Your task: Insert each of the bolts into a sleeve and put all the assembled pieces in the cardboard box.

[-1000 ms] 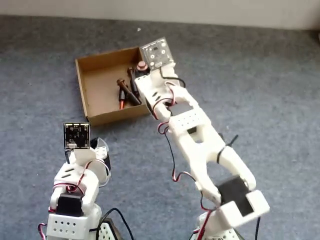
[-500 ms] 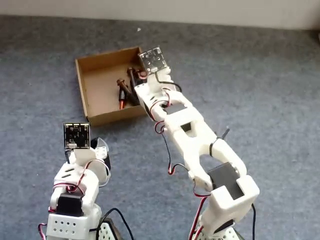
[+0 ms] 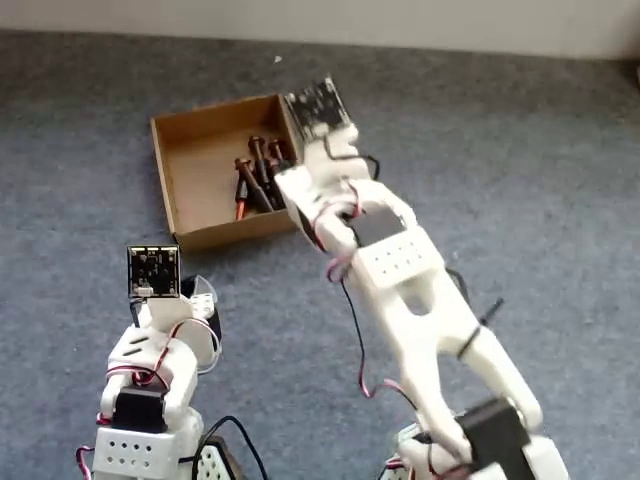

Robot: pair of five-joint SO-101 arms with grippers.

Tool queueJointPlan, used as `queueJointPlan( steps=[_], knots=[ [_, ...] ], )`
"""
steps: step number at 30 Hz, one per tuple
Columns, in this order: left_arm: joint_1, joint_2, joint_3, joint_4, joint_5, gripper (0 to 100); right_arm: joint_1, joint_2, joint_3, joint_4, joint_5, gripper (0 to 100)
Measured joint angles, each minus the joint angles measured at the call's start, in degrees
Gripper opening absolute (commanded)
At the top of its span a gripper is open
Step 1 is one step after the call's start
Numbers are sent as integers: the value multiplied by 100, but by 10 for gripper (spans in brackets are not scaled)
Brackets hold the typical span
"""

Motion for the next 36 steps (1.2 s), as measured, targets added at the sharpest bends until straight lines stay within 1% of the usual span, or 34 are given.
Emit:
queueJointPlan(
  steps=[17, 21, 28, 36],
  knots=[
    [0, 0, 0, 0, 0, 6, 0, -4211, 4070, 105, 0, 98],
    [0, 0, 0, 0, 0, 6, 0, -5116, 4809, 105, 0, 2],
    [0, 0, 0, 0, 0, 6, 26, -6426, 5714, 105, 0, 11],
    [0, 0, 0, 0, 0, 6, 730, -7789, 6716, 105, 0, 6]
  ],
)
